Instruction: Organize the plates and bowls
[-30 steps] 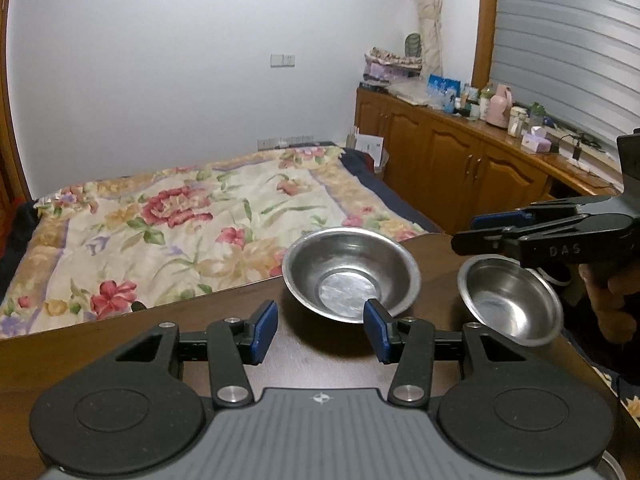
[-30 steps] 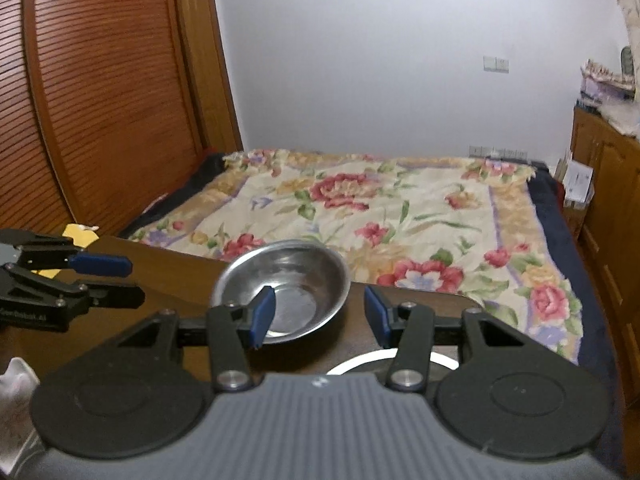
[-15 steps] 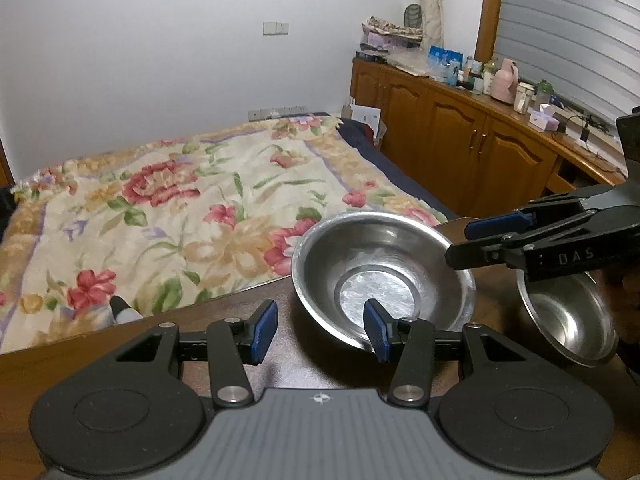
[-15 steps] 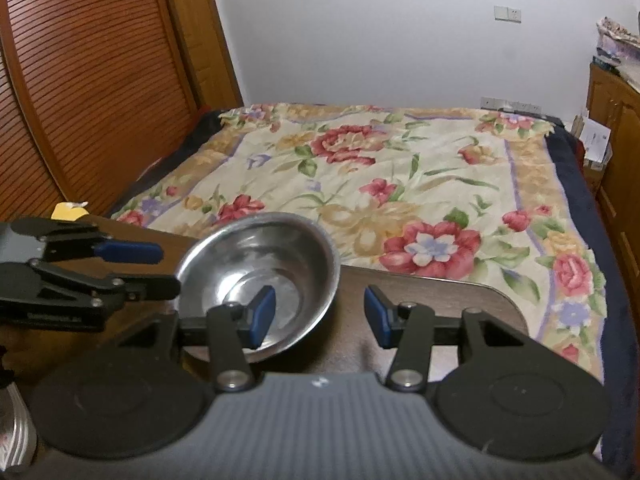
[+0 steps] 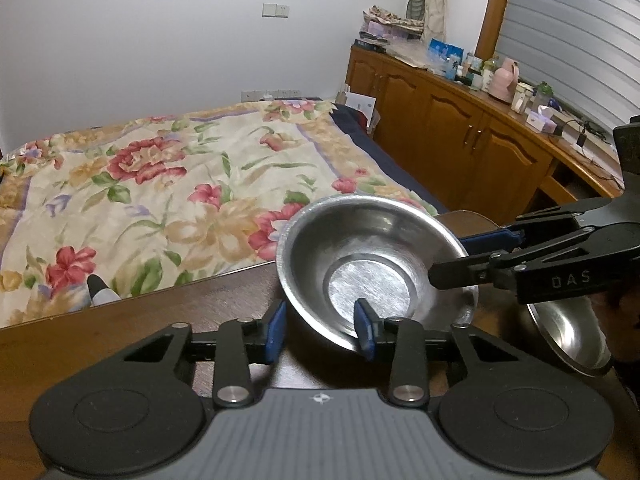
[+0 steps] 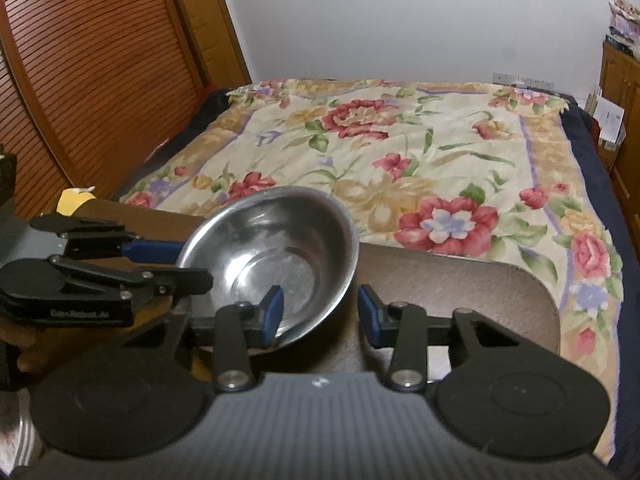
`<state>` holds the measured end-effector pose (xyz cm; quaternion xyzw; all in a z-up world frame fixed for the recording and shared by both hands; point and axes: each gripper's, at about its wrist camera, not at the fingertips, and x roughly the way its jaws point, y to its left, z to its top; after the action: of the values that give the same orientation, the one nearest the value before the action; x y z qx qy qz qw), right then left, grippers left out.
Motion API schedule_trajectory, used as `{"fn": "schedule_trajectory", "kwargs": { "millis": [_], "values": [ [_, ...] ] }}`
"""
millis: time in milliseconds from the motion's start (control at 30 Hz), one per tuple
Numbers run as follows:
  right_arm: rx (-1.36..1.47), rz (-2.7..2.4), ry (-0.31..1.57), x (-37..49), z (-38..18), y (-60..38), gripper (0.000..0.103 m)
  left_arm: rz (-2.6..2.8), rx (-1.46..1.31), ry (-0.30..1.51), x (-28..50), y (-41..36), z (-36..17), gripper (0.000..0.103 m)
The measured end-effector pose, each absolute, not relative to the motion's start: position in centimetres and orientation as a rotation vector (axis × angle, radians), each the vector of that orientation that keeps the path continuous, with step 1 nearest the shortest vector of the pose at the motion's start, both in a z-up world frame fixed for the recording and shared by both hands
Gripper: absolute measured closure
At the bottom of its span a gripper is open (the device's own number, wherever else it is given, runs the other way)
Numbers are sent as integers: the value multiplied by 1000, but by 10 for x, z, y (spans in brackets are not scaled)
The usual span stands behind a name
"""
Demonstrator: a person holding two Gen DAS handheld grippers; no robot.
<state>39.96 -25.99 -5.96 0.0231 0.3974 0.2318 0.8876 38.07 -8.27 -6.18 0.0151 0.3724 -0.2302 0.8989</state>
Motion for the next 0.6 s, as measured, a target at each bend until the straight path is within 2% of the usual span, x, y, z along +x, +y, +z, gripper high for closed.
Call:
{"fn": "schedule_trajectory", "kwargs": {
  "millis": [200, 300, 600],
  "values": [
    [88, 483, 854, 401, -62, -260, 77, -468, 22, 784, 378, -82, -61, 73],
    [117, 490, 861, 399, -61, -263, 80, -471, 16, 780, 377, -80, -58, 74],
    [141, 504, 821, 387, -44, -265, 81, -476, 29, 726, 361, -77, -37, 74]
  ]
}}
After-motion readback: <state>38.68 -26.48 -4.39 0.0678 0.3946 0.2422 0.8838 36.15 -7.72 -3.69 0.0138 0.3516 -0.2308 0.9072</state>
